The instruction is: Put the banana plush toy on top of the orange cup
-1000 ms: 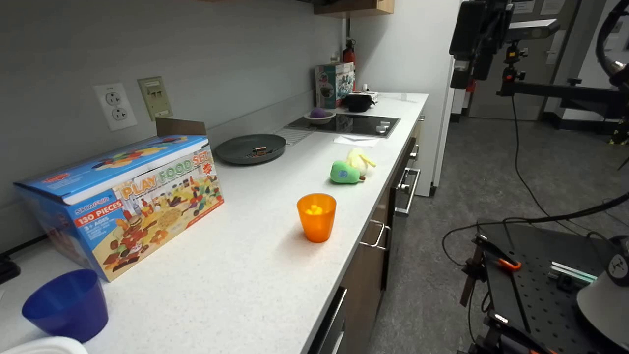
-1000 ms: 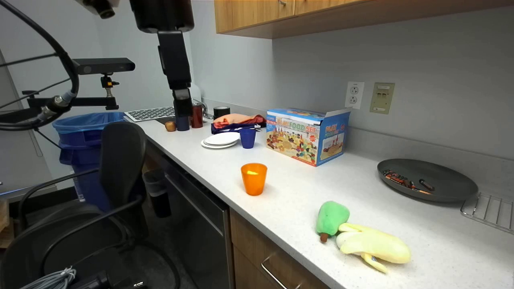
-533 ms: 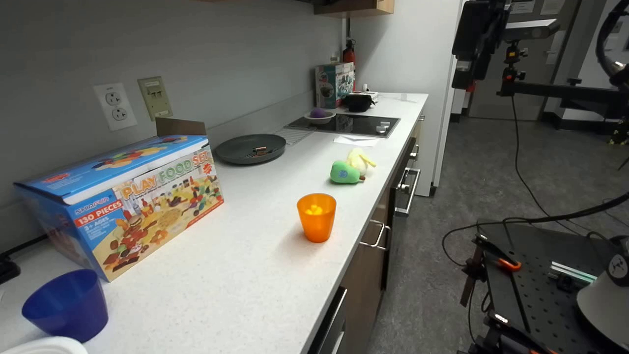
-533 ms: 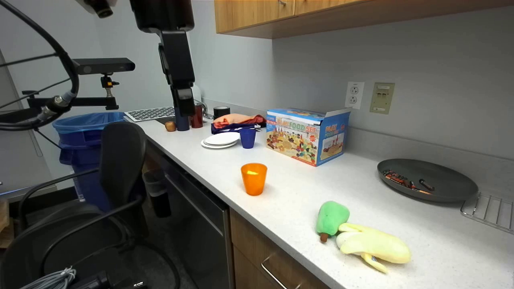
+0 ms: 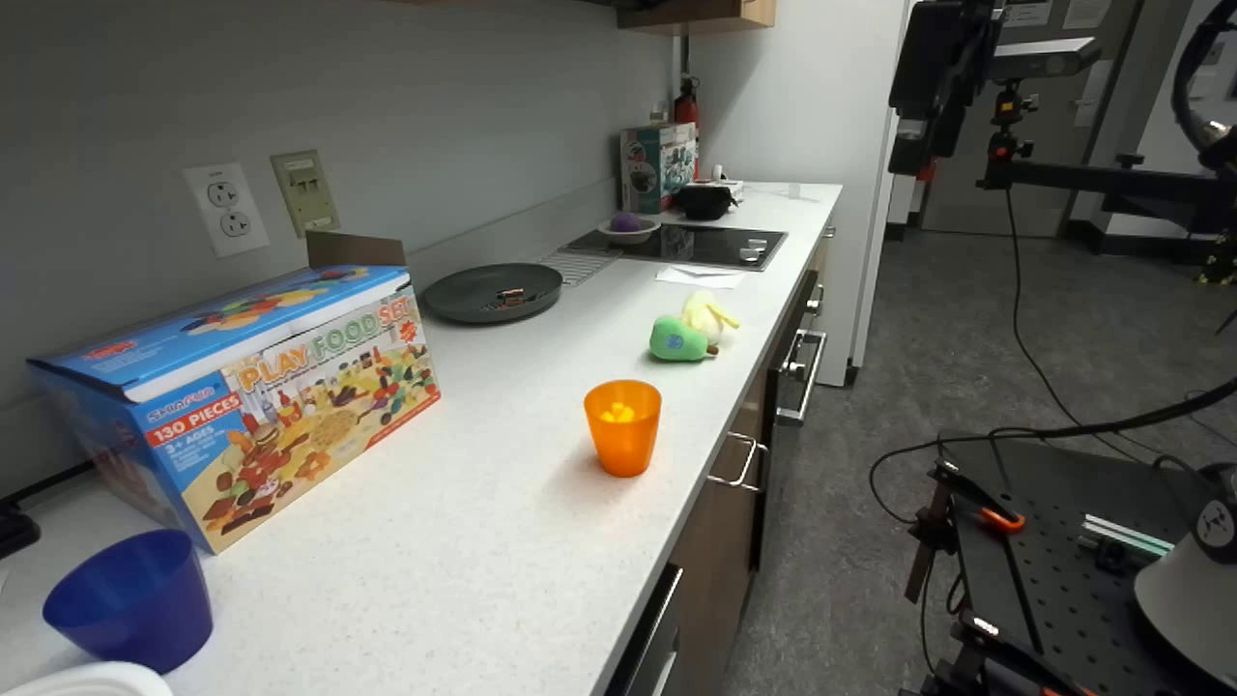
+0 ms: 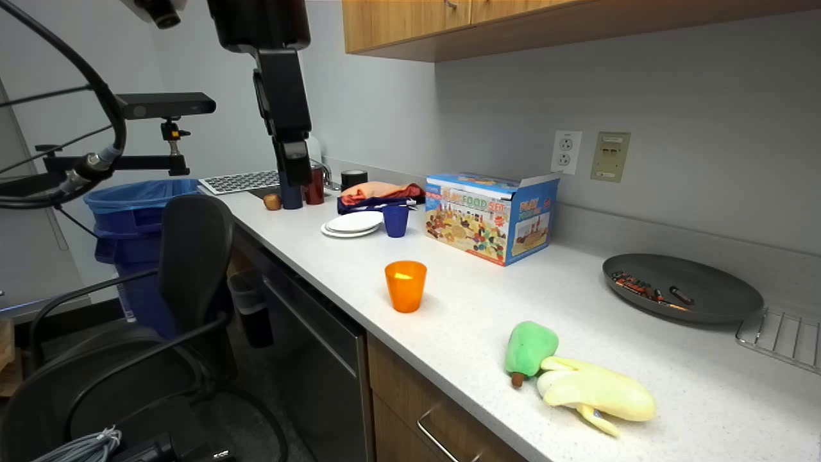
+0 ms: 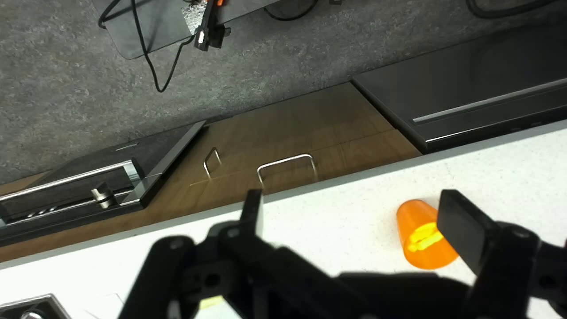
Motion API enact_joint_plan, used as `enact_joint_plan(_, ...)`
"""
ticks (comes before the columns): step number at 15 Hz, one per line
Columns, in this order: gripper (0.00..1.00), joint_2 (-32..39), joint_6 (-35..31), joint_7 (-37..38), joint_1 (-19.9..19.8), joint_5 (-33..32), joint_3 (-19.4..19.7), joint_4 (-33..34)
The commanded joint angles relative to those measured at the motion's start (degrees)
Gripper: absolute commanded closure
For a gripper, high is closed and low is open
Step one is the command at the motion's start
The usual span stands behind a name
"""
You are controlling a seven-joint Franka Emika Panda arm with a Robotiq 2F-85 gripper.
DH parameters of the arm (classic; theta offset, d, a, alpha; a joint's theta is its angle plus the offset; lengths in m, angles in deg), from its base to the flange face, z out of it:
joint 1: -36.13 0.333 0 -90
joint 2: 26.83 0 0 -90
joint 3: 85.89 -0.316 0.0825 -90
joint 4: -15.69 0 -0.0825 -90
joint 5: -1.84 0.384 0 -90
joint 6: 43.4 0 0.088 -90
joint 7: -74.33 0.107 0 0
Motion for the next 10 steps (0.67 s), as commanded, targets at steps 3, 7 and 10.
enact_joint_plan(3, 0.0, 0.1, 0.2, -0.2, -0.3, 0.2, -0.2, 0.2)
enact_joint_plan(7, 0.0, 0.1, 0.2, -0.2, -0.3, 0.2, -0.2, 0.2)
enact_joint_plan(10, 0.0, -0.1, -0.6, 0.0, -0.3, 0.2, -0.2, 0.0)
